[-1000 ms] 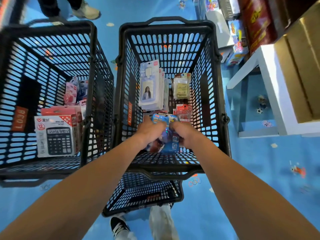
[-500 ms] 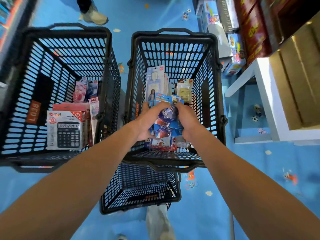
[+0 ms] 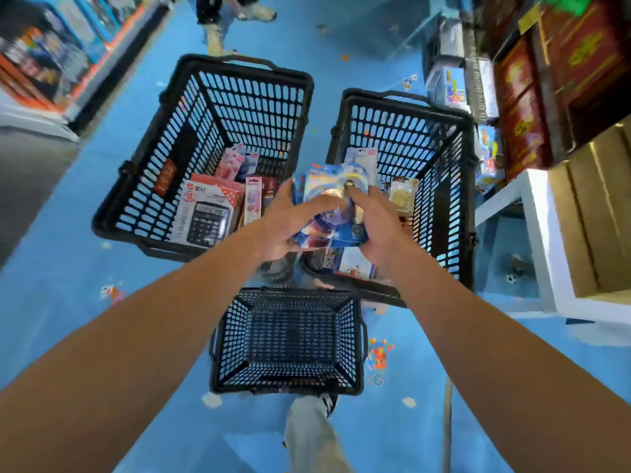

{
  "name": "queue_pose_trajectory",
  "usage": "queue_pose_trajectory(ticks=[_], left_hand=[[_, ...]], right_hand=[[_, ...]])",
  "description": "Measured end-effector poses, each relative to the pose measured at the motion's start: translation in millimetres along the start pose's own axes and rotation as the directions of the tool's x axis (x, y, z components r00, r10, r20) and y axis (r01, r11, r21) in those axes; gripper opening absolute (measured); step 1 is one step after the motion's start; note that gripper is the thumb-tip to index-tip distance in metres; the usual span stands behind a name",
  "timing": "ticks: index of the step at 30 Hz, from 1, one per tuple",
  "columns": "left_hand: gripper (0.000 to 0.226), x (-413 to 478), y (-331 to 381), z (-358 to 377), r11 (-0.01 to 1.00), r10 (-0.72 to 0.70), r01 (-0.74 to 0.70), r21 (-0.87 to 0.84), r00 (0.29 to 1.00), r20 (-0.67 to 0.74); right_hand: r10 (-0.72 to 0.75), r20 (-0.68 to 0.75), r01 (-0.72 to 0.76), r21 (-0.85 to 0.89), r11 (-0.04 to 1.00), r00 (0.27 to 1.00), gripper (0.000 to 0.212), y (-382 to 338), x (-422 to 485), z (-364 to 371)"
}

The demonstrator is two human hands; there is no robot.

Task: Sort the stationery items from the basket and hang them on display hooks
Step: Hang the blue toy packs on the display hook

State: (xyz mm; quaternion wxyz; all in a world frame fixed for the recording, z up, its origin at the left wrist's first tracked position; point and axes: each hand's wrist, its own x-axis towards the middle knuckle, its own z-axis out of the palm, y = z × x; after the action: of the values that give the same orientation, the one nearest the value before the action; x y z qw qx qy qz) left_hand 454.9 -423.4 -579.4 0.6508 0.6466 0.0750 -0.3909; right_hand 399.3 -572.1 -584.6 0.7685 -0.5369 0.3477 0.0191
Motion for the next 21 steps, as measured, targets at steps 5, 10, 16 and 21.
queue_pose_trajectory(ticks=[5,10,16,21], left_hand=[[0.069,-61,-23,-63,0.993,0.077,-0.090,-0.078,0.985,-0.155],[0.043,-157,-71,-144,0.975,0.105,-0.143,-0.172,0.971,-0.214],[0.035,-298,-157,-225,0.934,0.037,-0.156,-0.322,0.937,-0.347],[0.045,-416,-222,-280,0.898,-0.040,-0.146,-0.415,0.912,-0.408]], right_hand=[[-0.044,0.157,0.051,-0.041,0.998,0.987,0.009,22,-49,64],[0.043,0.415,0.003,-0.110,0.994,0.909,0.033,76,-125,132],[0.198,0.619,-0.051,-0.247,0.968,0.760,0.032,162,-234,203],[0.326,0.680,-0.015,-0.420,0.907,0.656,0.028,223,-330,259]])
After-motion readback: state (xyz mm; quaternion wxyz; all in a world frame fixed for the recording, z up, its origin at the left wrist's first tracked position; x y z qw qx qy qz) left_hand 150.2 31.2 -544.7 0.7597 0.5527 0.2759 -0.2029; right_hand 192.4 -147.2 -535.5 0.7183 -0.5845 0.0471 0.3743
